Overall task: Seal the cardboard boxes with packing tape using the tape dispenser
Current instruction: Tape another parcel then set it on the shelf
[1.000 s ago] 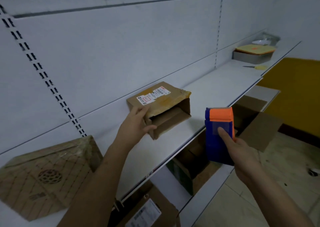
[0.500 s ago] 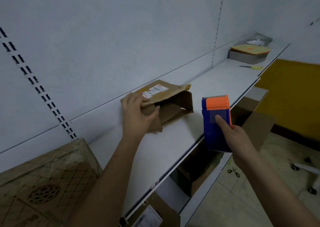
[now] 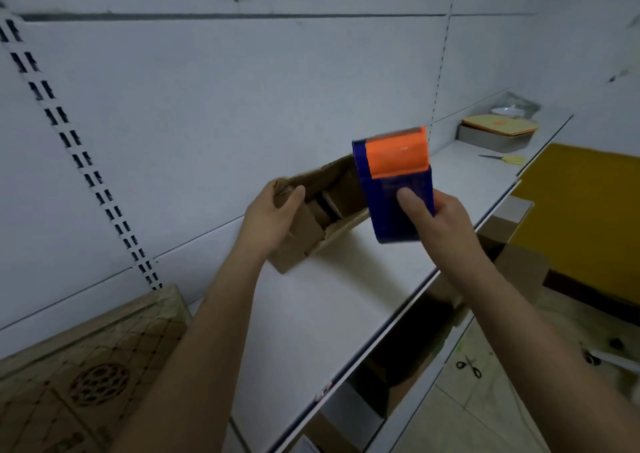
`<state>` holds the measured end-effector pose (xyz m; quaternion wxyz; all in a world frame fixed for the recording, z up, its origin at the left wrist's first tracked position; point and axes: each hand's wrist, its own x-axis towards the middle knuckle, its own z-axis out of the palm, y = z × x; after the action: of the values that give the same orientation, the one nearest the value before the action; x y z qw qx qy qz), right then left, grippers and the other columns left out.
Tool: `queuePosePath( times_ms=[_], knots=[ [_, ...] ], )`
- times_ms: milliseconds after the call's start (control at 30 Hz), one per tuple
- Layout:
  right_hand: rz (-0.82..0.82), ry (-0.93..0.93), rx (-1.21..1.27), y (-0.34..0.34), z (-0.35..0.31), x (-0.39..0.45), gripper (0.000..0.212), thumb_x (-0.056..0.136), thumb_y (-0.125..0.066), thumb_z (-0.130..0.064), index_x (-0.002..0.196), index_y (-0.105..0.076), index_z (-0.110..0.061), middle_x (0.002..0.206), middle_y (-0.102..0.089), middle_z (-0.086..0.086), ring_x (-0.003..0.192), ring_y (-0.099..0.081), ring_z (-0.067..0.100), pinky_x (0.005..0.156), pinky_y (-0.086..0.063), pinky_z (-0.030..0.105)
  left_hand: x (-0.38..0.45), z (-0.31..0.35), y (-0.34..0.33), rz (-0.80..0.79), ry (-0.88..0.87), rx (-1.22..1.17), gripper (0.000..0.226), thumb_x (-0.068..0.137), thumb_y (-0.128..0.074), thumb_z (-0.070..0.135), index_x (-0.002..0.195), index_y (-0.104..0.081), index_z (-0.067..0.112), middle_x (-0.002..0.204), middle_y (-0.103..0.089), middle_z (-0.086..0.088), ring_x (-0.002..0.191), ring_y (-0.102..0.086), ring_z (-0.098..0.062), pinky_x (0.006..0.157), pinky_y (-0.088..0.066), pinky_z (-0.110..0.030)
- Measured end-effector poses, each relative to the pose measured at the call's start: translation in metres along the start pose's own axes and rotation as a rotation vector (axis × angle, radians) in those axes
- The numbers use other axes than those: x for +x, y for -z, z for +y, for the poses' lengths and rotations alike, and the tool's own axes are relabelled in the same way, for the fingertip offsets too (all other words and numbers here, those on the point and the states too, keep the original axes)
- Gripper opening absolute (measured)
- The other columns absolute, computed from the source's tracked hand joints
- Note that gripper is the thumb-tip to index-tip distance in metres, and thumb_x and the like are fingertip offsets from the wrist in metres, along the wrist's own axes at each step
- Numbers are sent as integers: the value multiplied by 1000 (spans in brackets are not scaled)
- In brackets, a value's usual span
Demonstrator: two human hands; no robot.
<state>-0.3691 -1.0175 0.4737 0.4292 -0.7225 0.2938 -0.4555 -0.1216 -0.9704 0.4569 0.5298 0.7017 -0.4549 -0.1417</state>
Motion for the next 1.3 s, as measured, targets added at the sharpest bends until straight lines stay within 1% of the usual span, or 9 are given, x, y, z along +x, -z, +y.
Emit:
queuePosePath(
  times_ms=[200,300,433,600,767,933,1100,1167,1300],
  knots=[
    [-45,-124,302,-26,3,59,65,86,-53,-64,120,-64,-10,111,-73,6,105,-69,23,96,-54,44,-10,15,-9,42,18,79,22,96,-59,46,99,-61,25,91,-64,15,80,-58,5,57,-40,-7],
    [-61,-204,288,-26,18,57,59,87,-54,-64,115,-67,-14,108,-74,4,102,-69,22,93,-55,41,-12,15,-14,111,17,83,31,90,-65,52,104,-65,25,96,-68,14,89,-63,-2,72,-48,-18],
    [-88,-283,264,-17,33,34,49,93,-50,-55,111,-65,-12,101,-74,5,93,-71,19,72,-54,23,-12,8,-10,175,76,196,38,86,-64,61,101,-65,26,92,-66,12,91,-63,-12,77,-51,-28],
    [-10,-289,316,0,32,6,61,80,-50,-66,112,-62,-16,104,-75,6,96,-71,22,92,-55,44,-19,8,-8,214,-1,278,49,86,-66,58,92,-67,9,86,-69,-4,82,-65,-20,75,-54,-46],
    [226,-128,438,40,11,-3,44,88,-47,-60,108,-59,-23,105,-74,7,99,-71,26,94,-53,49,-39,15,4,268,0,190,34,87,-73,42,94,-69,9,88,-70,-4,81,-65,-18,77,-56,-44],
    [348,-52,434,65,2,32,44,96,-47,-56,117,-57,-20,115,-70,5,106,-68,20,97,-52,45,-65,18,-4,198,43,-30,10,86,-77,30,90,-68,29,87,-71,9,85,-69,-11,78,-57,-31],
    [53,-184,298,59,7,60,60,88,-55,-57,131,-52,-15,122,-67,8,109,-66,22,98,-52,42,-75,13,-19,202,30,-95,12,87,-74,30,97,-67,27,89,-70,11,88,-69,-12,78,-56,-29],
    [-124,-253,206,49,9,55,51,90,-54,-56,124,-58,-19,117,-69,5,105,-67,20,89,-54,34,-76,12,-21,227,-18,-26,14,90,-71,29,103,-66,25,92,-67,14,93,-66,-10,79,-53,-24],
    [-267,-268,89,40,18,47,47,91,-50,-61,124,-58,-28,113,-70,-8,100,-66,7,72,-48,18,-87,13,-23,234,-222,-123,52,97,-60,10,143,-43,28,131,-51,24,119,-51,10,92,-44,-6]
  ],
)
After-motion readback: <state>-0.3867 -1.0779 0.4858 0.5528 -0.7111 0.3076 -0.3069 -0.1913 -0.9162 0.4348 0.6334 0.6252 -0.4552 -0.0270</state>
